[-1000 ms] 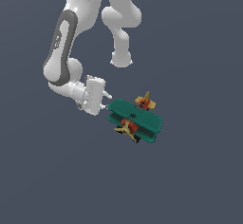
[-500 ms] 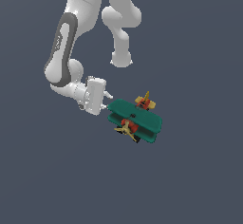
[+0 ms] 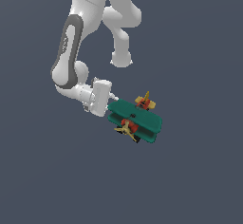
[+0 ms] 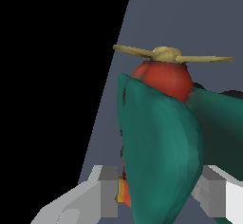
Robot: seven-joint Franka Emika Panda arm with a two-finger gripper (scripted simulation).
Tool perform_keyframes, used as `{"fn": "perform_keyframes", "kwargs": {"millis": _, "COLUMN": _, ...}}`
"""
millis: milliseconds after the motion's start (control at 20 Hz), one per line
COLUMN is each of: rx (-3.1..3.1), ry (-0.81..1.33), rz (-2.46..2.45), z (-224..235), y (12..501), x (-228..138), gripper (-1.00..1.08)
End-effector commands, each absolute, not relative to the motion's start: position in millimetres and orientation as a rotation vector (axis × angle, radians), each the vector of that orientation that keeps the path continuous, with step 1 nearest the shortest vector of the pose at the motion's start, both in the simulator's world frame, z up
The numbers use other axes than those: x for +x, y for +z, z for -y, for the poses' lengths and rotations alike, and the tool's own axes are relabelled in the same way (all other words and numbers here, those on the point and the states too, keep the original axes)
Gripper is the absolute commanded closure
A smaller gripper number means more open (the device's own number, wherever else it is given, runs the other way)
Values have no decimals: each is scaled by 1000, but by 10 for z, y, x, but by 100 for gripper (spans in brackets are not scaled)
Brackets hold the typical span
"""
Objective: Pick up the object and move it to a goal position.
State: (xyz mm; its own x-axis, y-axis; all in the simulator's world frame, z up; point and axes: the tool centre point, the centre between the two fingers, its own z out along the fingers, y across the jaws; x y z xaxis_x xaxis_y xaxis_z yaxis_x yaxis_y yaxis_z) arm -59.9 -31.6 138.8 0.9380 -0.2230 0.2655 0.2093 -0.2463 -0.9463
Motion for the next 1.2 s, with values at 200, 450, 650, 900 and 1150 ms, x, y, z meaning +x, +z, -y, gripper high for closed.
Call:
{"fn": "perform_keyframes", "kwargs": {"millis": 200, "rx": -1774, "ry": -405, "rz": -11, "z": 240, "y": 1371, "x": -583, "gripper": 108}}
{"fn": "perform_keyframes", "kwargs": {"millis": 450, "rx": -1774, "ry": -405, "rz": -11, "z": 240, "y": 1371, "x": -583, "gripper": 108}}
{"fn": "perform_keyframes", "kwargs": {"millis": 650, "rx": -1774, "ry": -405, "rz": -12, "z": 244, "y": 1369, "x": -586, "gripper": 108}}
{"fn": "perform_keyframes", "kwargs": {"millis": 900, "rx": -1774, "ry": -404, "rz": -12, "z": 223, "y": 1450, "x": -598, "gripper": 108}}
{"fn": "perform_keyframes", "kwargs": {"millis": 1150, "rx": -1777, "ry": -402, "rz": -12, "z": 157, "y": 1680, "x": -630, "gripper": 108}}
